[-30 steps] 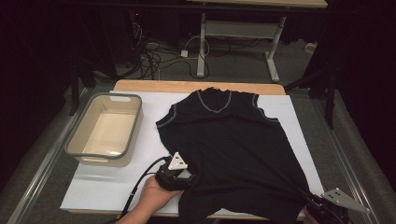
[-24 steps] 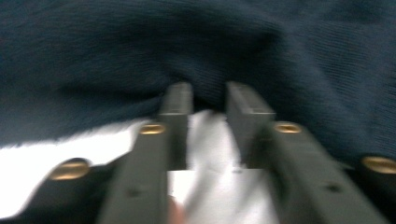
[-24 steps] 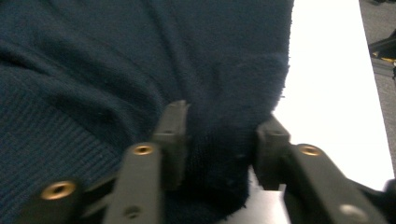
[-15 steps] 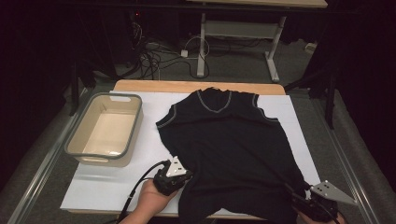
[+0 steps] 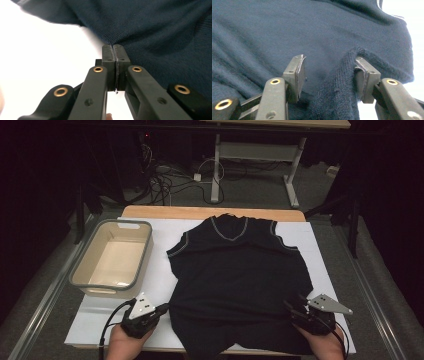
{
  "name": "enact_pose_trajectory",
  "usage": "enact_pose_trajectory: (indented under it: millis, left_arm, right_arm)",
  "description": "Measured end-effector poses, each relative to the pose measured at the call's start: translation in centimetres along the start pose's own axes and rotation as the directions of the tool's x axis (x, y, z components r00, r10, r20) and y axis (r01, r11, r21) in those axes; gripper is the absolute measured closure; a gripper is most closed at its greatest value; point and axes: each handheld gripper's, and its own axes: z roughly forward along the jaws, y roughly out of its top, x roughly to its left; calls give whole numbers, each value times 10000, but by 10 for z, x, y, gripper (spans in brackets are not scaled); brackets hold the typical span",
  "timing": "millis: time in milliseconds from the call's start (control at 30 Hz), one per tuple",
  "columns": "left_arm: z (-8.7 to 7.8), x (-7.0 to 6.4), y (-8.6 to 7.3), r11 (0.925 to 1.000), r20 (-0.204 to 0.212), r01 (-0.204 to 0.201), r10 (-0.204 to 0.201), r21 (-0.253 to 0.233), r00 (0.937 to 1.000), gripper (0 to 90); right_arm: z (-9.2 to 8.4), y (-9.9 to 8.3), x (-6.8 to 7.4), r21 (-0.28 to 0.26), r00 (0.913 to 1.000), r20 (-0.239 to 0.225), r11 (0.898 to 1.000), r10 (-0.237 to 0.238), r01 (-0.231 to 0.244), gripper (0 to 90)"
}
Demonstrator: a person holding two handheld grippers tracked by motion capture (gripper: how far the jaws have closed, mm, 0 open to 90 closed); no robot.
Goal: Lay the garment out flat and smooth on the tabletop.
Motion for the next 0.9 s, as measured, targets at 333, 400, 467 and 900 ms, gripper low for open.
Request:
enact_pose_trajectory:
  millis: [333,400,467,900]
  left_arm:
    - [-29,19,-27,9967,-648,801,-793,101,9947,874]
    - [-24,16,-26,9978,-590,617,-602,248,9964,874]
    - [-20,14,-24,9981,-474,543,-530,279,9975,871]
    - [14,0,12,10000,640,16,-13,-48,9979,489]
  right_arm:
    - [5,3,-9,-110,9982,192,9983,576,-574,426]
    - [6,2,-12,2,9960,468,9971,760,-761,385]
    - [9,-1,-17,286,9926,645,9941,1025,-1045,309]
    - [-5,-13,-2,1275,9999,-127,9918,22,-6,833]
